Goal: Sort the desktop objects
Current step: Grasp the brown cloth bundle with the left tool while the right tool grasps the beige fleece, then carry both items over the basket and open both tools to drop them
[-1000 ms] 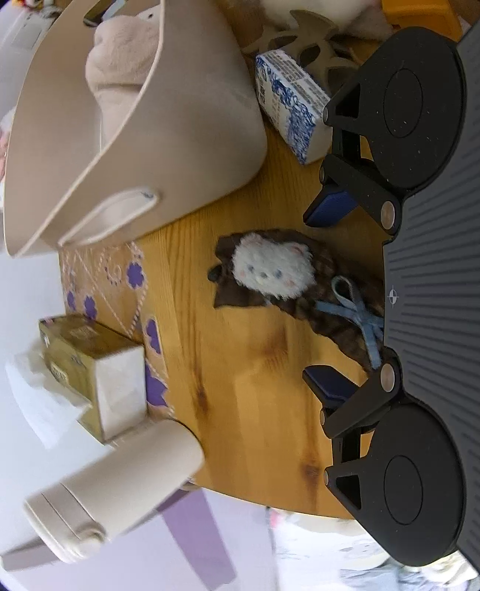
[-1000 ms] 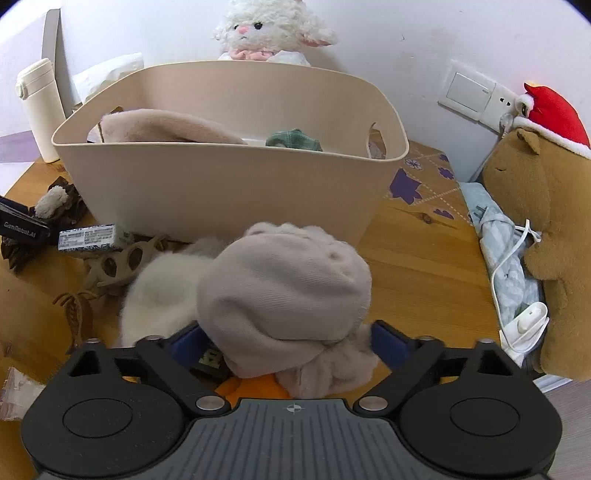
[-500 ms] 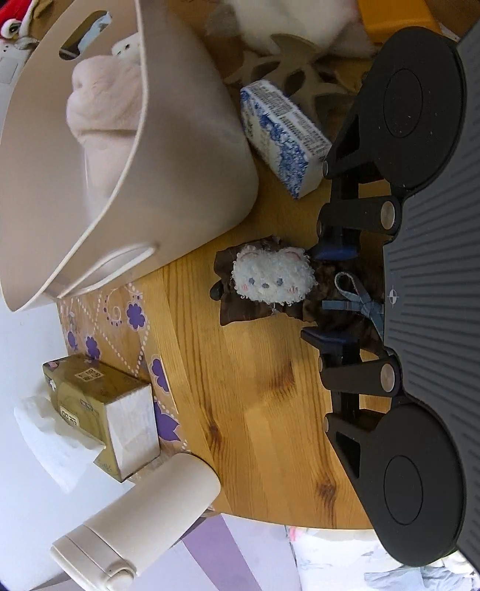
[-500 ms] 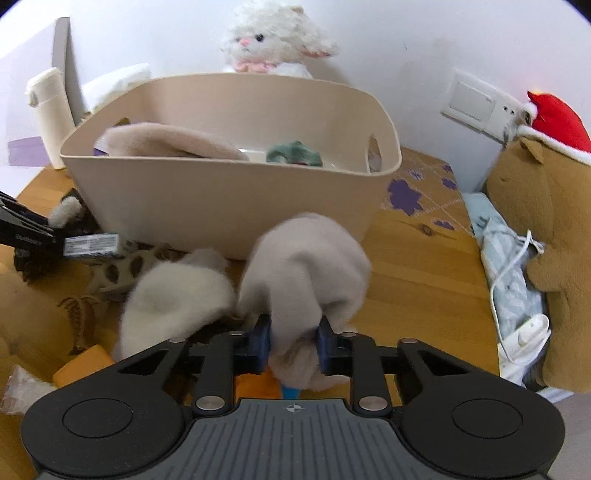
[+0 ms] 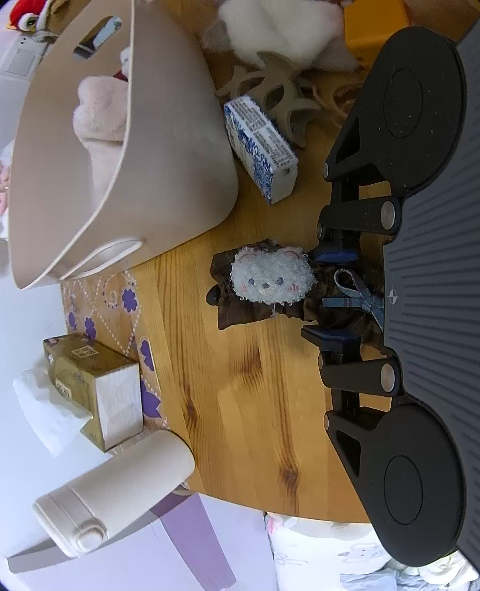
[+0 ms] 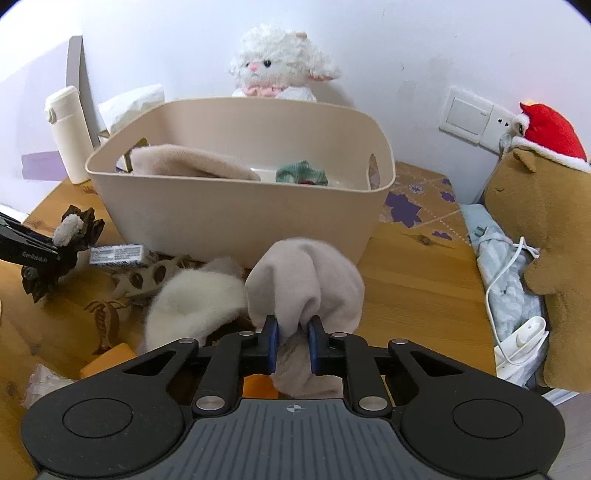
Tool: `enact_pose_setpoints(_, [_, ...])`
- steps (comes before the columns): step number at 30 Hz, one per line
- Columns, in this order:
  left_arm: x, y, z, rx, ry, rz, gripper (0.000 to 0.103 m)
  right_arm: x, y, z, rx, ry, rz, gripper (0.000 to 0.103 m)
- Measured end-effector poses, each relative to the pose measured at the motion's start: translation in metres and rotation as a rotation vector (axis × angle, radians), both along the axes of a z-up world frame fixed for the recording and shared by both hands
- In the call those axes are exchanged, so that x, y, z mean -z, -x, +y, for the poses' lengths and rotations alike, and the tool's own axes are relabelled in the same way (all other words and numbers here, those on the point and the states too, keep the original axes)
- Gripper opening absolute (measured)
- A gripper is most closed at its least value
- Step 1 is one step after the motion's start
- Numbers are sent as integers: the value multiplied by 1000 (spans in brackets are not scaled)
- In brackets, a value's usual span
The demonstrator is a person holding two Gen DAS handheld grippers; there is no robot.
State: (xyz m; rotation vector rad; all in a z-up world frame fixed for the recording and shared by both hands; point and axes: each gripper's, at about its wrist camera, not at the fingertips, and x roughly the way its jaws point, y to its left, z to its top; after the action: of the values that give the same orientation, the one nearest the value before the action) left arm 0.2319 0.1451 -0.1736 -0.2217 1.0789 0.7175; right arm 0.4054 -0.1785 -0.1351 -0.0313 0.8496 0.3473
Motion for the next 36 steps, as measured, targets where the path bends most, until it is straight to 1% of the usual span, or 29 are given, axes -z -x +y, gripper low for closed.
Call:
enact_pose_setpoints(3, [-8, 4, -5, -2, -9, -16, 34, -7, 6, -2, -2, -11, -13, 10])
enact_pose_setpoints(5, [-14, 6, -9, -5, -17, -29, 34, -12, 10, -6, -8, -40, -20, 2])
enact_pose_setpoints(9, [-28, 10, -17, -7, -27, -60, 34, -17, 15, -8, -7, -47, -26, 2])
enact_pose_setpoints(13, [-37, 11, -24, -1, -37, -72, 34, -18, 20, -11, 7, -54, -19, 2])
enact_pose_setpoints(21, [-51, 15, -35, 18, -51, -104, 34, -35, 31, -16, 14, -86, -61, 2])
enact_pose_setpoints(25, [-64, 16, -39, 26, -63, -129, 34, -51, 32, -18, 11, -104, -101, 2])
enact_pose_setpoints(28, [-75, 15, -42, 37, -86, -150, 34, -66, 31, -21, 6, -116, -138, 2])
enact_pose_setpoints(36, [-114, 5, -42, 61, -121, -212, 34, -114, 8, -34, -3, -130, -227, 2])
